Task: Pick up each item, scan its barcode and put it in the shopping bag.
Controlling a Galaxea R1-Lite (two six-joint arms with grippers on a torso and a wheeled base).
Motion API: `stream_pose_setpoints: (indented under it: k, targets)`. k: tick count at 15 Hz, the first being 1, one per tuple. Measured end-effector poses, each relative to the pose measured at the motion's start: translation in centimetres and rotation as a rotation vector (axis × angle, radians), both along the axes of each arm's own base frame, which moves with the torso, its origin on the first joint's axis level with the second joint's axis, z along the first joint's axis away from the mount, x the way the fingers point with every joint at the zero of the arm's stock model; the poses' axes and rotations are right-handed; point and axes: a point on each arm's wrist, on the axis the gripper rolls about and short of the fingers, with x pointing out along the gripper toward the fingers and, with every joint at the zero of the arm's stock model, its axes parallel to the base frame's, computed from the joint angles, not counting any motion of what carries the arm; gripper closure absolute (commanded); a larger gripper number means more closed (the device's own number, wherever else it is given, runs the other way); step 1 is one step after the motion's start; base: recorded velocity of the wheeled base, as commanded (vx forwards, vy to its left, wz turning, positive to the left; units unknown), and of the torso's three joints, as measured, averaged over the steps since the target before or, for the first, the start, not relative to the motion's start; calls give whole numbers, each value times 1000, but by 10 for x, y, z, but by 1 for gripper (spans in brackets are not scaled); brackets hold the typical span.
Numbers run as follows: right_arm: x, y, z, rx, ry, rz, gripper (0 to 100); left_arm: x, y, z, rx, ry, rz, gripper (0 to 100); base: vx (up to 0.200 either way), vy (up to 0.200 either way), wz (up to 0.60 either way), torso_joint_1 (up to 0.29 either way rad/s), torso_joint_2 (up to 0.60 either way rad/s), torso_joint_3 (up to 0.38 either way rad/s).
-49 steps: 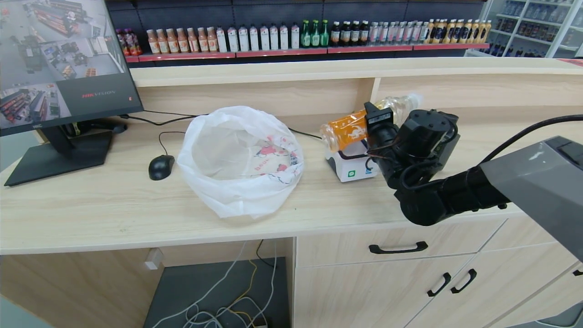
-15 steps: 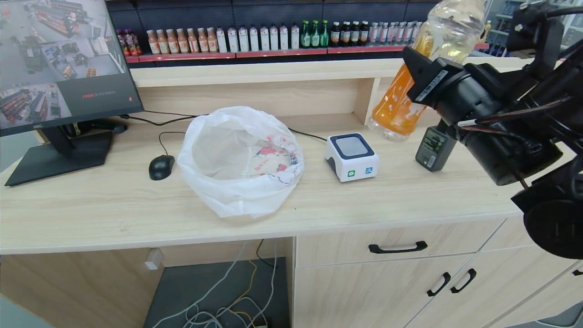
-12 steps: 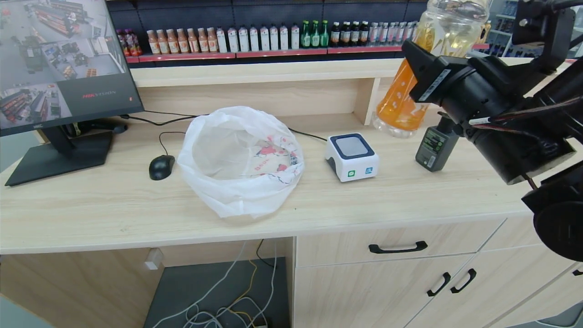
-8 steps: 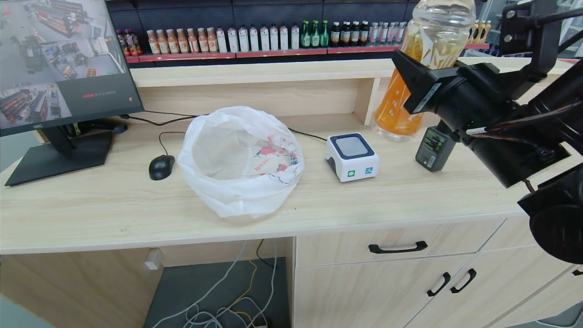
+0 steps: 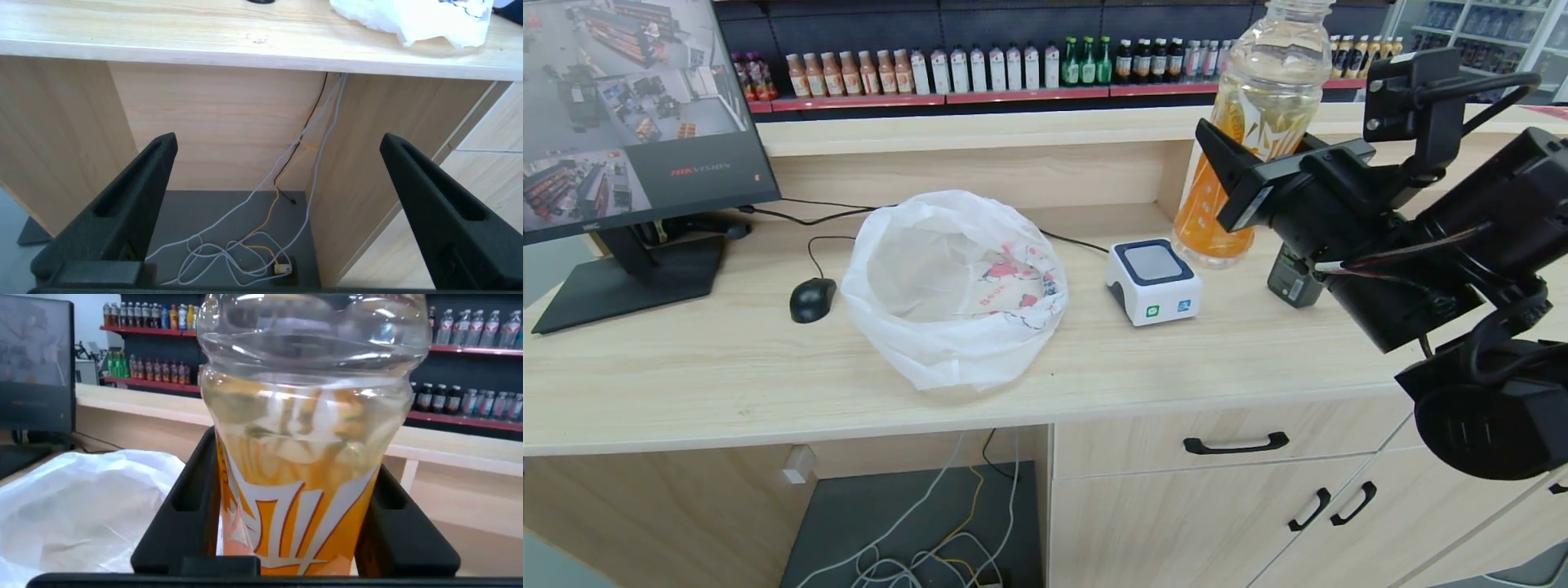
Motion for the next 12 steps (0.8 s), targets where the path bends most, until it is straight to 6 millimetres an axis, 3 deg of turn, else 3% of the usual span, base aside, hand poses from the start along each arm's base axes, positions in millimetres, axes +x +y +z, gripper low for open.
stream_pose_setpoints:
  k: [10,12]
  targets:
    - [1,1,-13,8,16,3,100,0,0,0,-1,0,1,0,0,200,0,4,4,2]
    - [1,2,-15,3,20,3,100,0,0,0,1,0,1,0,0,0,0,0,0,0]
